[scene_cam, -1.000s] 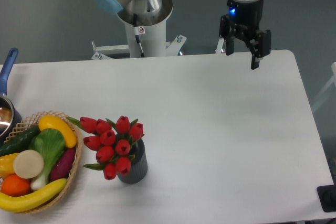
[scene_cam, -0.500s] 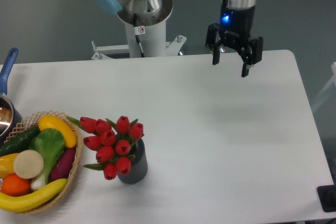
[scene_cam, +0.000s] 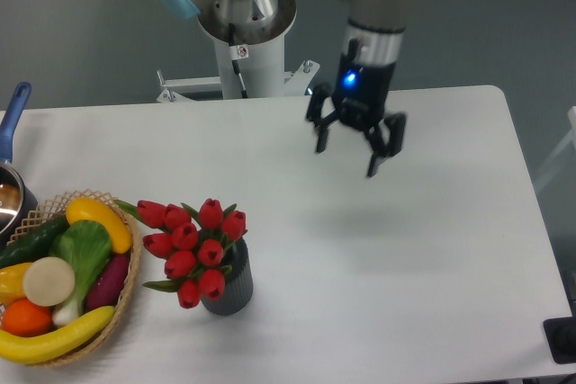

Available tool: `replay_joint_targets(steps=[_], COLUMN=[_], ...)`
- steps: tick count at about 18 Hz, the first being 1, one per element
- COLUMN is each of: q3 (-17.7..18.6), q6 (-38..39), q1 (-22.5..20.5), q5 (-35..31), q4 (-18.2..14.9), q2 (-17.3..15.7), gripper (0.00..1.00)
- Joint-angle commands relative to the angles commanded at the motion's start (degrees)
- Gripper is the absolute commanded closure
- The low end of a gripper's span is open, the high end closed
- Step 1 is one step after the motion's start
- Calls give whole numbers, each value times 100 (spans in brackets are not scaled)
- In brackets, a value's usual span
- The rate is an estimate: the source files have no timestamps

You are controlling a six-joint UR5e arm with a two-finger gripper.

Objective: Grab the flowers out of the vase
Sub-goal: 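Move the open gripper over toward the red tulips in the dark vase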

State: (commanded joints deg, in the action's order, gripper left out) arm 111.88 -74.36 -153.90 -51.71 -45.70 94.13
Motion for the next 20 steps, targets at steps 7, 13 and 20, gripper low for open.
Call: replay_joint_targets(steps=[7,13,20], q3=[44,-35,-395], q6=[-26,-18,9], q1=[70,413,694], q5=[1346,1664,1725], q4=[18,369,387], q2=[298,703,1019], gripper=[0,0,0])
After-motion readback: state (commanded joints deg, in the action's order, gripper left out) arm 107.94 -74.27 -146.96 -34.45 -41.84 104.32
